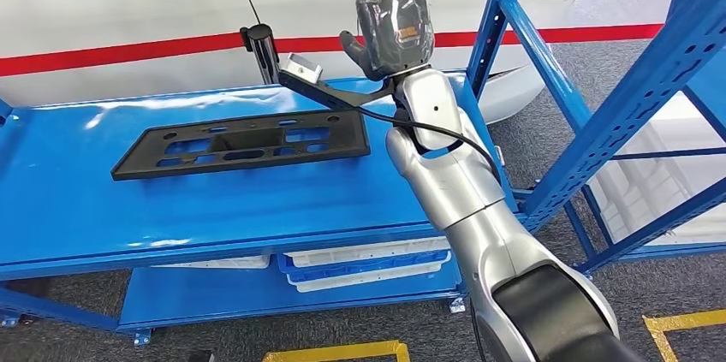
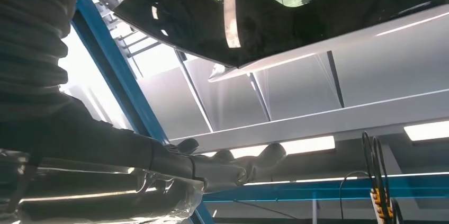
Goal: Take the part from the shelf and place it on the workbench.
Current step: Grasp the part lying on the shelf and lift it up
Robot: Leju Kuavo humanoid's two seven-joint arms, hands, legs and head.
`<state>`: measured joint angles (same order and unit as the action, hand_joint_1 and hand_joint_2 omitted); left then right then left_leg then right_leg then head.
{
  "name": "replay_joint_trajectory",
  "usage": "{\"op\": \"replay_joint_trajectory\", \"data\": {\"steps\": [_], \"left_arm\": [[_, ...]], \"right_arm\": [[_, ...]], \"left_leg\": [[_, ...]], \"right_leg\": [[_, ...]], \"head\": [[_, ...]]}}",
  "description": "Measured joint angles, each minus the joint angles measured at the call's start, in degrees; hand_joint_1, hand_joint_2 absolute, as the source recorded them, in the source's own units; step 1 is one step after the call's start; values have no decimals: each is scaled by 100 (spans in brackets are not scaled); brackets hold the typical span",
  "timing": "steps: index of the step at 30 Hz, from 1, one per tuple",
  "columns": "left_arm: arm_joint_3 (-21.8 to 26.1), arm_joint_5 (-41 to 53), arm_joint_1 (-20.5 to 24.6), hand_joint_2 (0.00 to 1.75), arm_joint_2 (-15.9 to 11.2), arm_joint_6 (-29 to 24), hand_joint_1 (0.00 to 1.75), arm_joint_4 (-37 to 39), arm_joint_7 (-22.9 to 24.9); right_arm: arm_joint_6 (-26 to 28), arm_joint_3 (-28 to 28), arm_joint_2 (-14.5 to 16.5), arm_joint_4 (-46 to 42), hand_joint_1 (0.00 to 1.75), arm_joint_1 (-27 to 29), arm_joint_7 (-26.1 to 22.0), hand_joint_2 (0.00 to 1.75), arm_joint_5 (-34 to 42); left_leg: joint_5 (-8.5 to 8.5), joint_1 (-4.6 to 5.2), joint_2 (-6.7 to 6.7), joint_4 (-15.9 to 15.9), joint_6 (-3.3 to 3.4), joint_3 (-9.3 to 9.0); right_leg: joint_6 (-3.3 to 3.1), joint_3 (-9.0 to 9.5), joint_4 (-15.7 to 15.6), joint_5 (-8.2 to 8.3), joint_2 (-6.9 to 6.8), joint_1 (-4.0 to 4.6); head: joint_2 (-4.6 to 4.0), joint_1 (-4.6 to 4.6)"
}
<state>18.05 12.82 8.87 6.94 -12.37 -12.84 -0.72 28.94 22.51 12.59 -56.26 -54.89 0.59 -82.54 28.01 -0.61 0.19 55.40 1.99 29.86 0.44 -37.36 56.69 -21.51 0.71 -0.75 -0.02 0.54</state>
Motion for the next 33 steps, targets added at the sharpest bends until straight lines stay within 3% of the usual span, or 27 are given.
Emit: {"op": "replay_joint_trajectory", "data": {"steps": [4, 8, 14, 17, 22, 28, 33], "left_arm": [[-124, 298, -224, 0, -55, -291, 0, 127, 1383], [-262, 509, -379, 0, -65, -295, 0, 177, 1883], [-386, 595, -384, 0, -63, -92, 0, 207, 2572], [-389, 615, -386, 0, -60, 7, 0, 208, 2699], [-389, 649, -386, 0, -43, 74, 0, 207, 2704], [-389, 691, -386, 0, -32, 75, 0, 208, 2685], [-388, 804, -386, 0, -13, 28, 0, 209, 2676]], "right_arm": [[10, 173, 97, 1, 0, -13, -94, 175, 122], [-109, 371, 291, 2, 0, -24, -248, 175, 365], [-845, 1099, 641, -37, 0, 196, -599, 175, 823], [-1133, 1976, 679, -56, 0, 330, -534, 175, 1252], [-1137, 3427, 677, 14, 0, 442, -333, 175, 1797], [-1277, 4144, 677, 169, 0, 452, -315, 175, 2008], [-1252, 4722, 676, 625, 0, 457, 168, 175, 2218]], "left_leg": [[19, -9, 31, -30, -48, -23], [0, -20, 31, -34, -162, -18], [-5, -16, 26, -34, -198, -40], [-6, -9, 24, -33, -199, -43], [-2, 0, 22, -32, -199, -44], [3, 7, 20, -32, -197, -47], [4, 7, 20, -31, -196, -50]], "right_leg": [[-24, 9, 0, -14, 13, 17], [-30, 12, 1, -15, 0, 32], [-31, 43, 2, -12, -8, 26], [-31, 50, 2, -12, -16, 20], [-29, 51, 0, -13, -25, 16], [-29, 54, -3, -13, -26, 4], [-28, 57, -4, -13, -26, 3]], "head": [[1, -1], [1, -4], [0, -4], [0, -5], [1, -6], [1, -6], [0, -5]]}}
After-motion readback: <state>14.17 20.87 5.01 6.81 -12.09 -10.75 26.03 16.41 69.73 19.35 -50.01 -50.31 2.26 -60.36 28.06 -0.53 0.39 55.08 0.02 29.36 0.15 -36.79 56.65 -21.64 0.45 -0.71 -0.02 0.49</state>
